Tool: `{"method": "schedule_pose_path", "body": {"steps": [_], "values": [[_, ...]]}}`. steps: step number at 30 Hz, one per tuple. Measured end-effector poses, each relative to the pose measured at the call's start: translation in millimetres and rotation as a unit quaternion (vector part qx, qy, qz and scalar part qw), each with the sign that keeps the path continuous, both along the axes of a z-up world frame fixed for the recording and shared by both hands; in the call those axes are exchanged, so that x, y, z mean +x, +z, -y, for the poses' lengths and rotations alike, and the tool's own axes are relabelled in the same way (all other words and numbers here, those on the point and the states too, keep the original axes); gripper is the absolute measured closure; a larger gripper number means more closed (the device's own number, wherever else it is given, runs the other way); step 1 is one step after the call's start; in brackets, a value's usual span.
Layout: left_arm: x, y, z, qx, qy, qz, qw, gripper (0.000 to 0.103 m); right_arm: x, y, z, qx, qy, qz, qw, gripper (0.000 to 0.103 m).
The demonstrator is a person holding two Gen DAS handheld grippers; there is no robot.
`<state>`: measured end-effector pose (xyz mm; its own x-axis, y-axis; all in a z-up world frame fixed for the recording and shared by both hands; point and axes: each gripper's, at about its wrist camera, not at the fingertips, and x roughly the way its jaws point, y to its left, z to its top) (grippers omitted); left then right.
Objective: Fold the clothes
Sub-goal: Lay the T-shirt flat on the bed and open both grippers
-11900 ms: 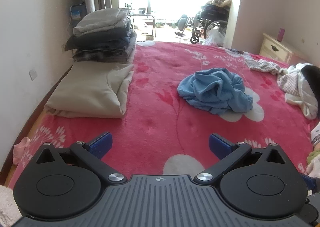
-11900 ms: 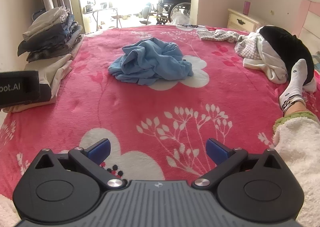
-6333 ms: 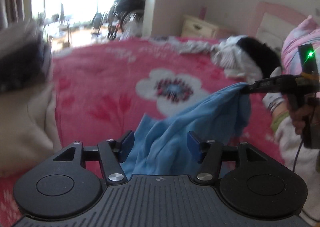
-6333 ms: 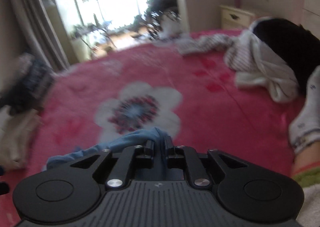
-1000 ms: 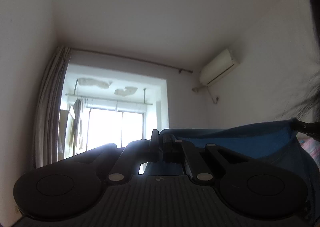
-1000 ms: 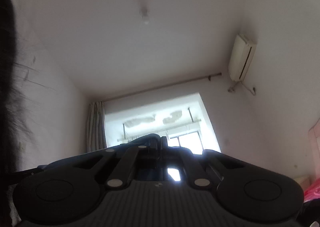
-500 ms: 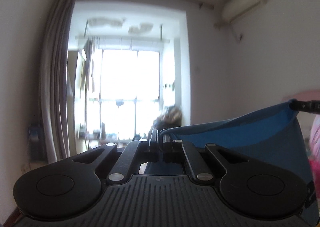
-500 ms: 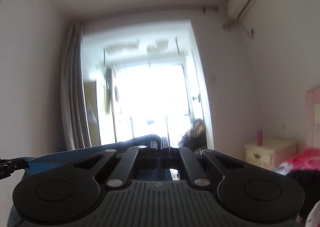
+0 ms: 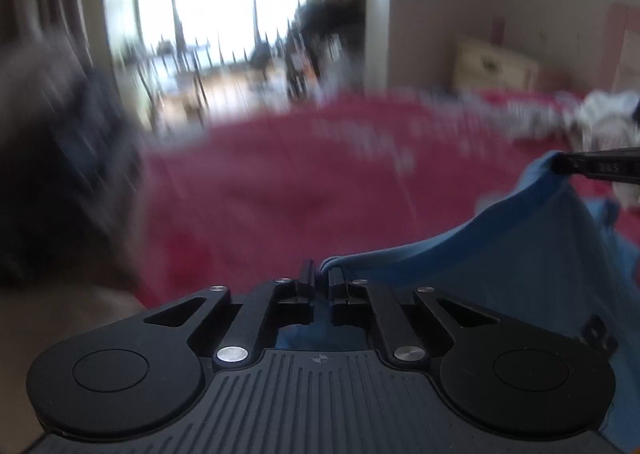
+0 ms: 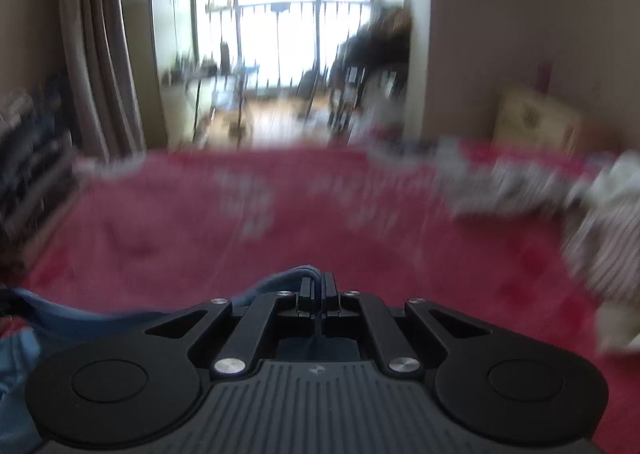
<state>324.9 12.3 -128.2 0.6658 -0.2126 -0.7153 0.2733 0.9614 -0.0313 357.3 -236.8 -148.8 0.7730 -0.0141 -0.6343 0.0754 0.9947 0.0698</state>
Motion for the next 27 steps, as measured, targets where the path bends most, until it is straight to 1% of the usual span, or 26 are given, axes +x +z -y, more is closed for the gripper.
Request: {"method": "schedule_pose_path", "body": {"steps": [1,2,3,4,5,6,7,8,9,12,14,16,18,20,23,25,27], "values": [[0.3,-12.4,-1.5,-0.004,0.001,-0.031,0.9995,0.07,7.4,-15.2,3.6,0.024,-0.006,-0.035,0.999,0.098],[-0.2,-16.6,-2.9,-0.003,0.003,-0.04,0.9992,0.069,11.6,-25.2,9.8,0.047,-0.014,-0.063,0.997,0.093],[-0.9,-19.2,-4.2,-0.002,0.005,-0.045,0.999,0.068,13.0,-28.6,18.3,0.07,-0.02,-0.082,0.994,0.086],[-4.7,-12.1,-6.0,-0.008,0.008,-0.04,0.9991,0.063,13.7,-28.2,27.2,0.091,-0.026,-0.096,0.991,0.083],[-9.1,-3.3,-7.9,-0.014,0.011,-0.033,0.9993,0.058,11.0,-18.2,36.3,0.11,-0.03,-0.092,0.989,0.074],[-12.3,10.1,-10.4,-0.03,0.015,-0.024,0.9991,0.047,3.4,-9.8,41.9,0.126,-0.031,-0.082,0.988,0.06],[-15.1,24.3,-13.0,-0.049,0.02,-0.014,0.9985,0.039,-4.6,0.0,48.0,0.141,-0.031,-0.072,0.987,0.055],[-18.0,38.6,-15.6,-0.067,0.025,-0.003,0.9974,0.037,-13.3,14.0,55.4,0.15,-0.03,-0.061,0.986,0.049],[-21.9,50.2,-19.9,-0.081,0.029,0.007,0.9962,0.035,-22.1,28.0,62.8,0.158,-0.029,-0.05,0.986,0.046],[-35.1,78.5,-28.9,-0.109,0.04,0.028,0.9929,0.034,-52.4,64.7,84.2,0.185,-0.033,-0.023,0.982,0.043],[-49.7,94.1,-34.7,-0.122,0.04,0.034,0.9912,0.034,-79.2,82.4,99.2,0.205,-0.042,-0.02,0.978,0.043],[-74.3,107.6,-43.3,-0.134,0.035,0.026,0.99,0.034,-106.9,96.0,111.2,0.225,-0.05,-0.023,0.973,0.043],[-102.9,108.7,-50.2,-0.144,0.025,0.001,0.9893,0.034,-137.0,99.8,118.4,0.24,-0.051,-0.039,0.969,0.042],[-134.4,103.8,-54.6,-0.15,0.017,-0.035,0.9879,0.034,-168.7,100.3,124.6,0.252,-0.053,-0.062,0.964,0.042],[-184.3,89.7,-58.9,-0.164,0.008,-0.098,0.9815,0.034,-213.9,88.6,124.9,0.261,-0.06,-0.119,0.956,0.042],[-215.7,74.5,-57.5,-0.167,0.005,-0.136,0.9765,0.035,-239.3,73.7,119.5,0.24,-0.064,-0.16,0.955,0.042],[-242.2,59.8,-51.2,-0.164,0.001,-0.163,0.973,0.035,-263.3,59.1,114.4,0.22,-0.067,-0.199,0.953,0.043]]}}
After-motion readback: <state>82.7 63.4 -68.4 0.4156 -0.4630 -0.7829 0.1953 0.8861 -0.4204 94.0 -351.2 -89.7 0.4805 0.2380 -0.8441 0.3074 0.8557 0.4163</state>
